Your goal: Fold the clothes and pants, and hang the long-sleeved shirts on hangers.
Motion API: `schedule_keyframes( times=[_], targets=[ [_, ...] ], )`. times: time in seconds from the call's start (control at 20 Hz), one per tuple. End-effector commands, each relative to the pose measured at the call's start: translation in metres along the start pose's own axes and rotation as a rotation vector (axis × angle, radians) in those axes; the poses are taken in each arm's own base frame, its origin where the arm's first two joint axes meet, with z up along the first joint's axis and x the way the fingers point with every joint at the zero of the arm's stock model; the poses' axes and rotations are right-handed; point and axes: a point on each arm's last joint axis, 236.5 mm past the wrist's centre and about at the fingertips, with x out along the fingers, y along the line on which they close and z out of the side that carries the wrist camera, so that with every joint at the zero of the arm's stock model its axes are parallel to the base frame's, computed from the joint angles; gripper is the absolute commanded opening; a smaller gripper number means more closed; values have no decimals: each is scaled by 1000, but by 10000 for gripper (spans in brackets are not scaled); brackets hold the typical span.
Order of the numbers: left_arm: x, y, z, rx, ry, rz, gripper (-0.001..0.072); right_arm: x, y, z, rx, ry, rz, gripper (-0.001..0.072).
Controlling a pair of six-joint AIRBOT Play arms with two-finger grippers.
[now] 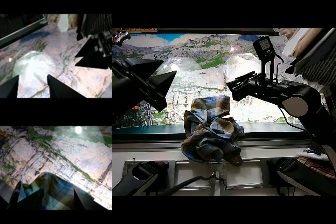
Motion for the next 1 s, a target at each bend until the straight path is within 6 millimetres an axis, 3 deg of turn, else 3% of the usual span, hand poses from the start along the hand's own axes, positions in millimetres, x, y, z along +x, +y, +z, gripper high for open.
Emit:
schedule_keyframes(
  times=[0.0,0.25,0.5,0.65,0.85,0.95],
  targets=[
    [-1,0,1,-1,-3,-1,372,0,0,0,0,-1,1,442],
    [0,1,6,0,-23,6,373,0,0,1,0,-3,1,442],
    [5,-1,-6,-2,20,-4,373,-1,-1,21,0,-90,-7,442],
    [14,9,-38,-41,127,38,373,0,-1,19,4,-81,-4,443],
    [17,50,-92,-305,232,248,373,11,-3,-4,10,8,-3,444],
    [12,69,-130,-484,313,350,373,21,-5,-21,22,73,-4,444]
  ],
)
